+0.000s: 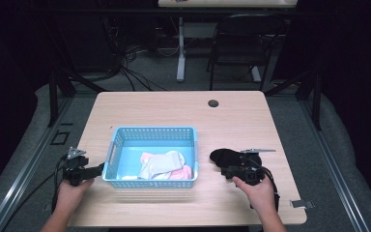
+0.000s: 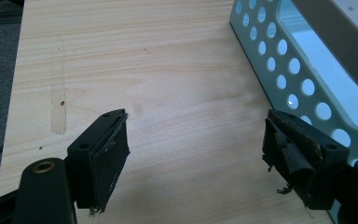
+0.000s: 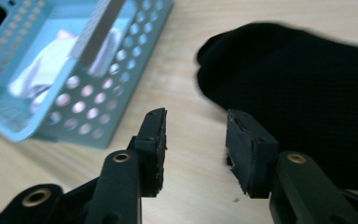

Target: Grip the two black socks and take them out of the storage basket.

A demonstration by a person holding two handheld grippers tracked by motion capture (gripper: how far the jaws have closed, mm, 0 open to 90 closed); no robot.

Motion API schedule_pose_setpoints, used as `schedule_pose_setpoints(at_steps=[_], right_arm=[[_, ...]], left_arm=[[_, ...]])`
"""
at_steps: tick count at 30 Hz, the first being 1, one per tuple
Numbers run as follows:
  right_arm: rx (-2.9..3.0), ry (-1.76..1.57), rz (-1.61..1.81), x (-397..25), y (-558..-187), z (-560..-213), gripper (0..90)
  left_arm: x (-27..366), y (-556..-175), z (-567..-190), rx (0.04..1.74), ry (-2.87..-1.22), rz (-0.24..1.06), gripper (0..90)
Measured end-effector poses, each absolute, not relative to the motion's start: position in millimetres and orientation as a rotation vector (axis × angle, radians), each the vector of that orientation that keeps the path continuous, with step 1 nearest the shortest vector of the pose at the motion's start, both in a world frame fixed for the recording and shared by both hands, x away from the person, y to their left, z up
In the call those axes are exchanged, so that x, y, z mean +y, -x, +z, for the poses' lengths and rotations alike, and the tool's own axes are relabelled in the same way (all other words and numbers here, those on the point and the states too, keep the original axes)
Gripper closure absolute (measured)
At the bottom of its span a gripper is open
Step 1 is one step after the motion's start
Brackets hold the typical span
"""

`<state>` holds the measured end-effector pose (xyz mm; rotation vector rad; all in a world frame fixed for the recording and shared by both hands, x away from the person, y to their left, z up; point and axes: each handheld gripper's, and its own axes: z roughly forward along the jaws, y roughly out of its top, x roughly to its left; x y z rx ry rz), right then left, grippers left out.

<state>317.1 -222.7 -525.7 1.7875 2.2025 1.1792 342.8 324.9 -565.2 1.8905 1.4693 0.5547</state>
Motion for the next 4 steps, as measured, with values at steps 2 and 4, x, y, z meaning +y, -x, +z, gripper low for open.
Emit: schedule_pose_setpoints(at_steps=[2, 4], right_arm=[[2.168, -1.785, 1.166, -227, -318, -525, 56.2], [2.067, -1.803, 1.151, -246, -320, -525, 50.8]], left_arm=[[325, -343, -565, 1.469, -1.892, 0.555, 22.3], [325, -342, -565, 1.470, -1.886, 0.557, 22.3]])
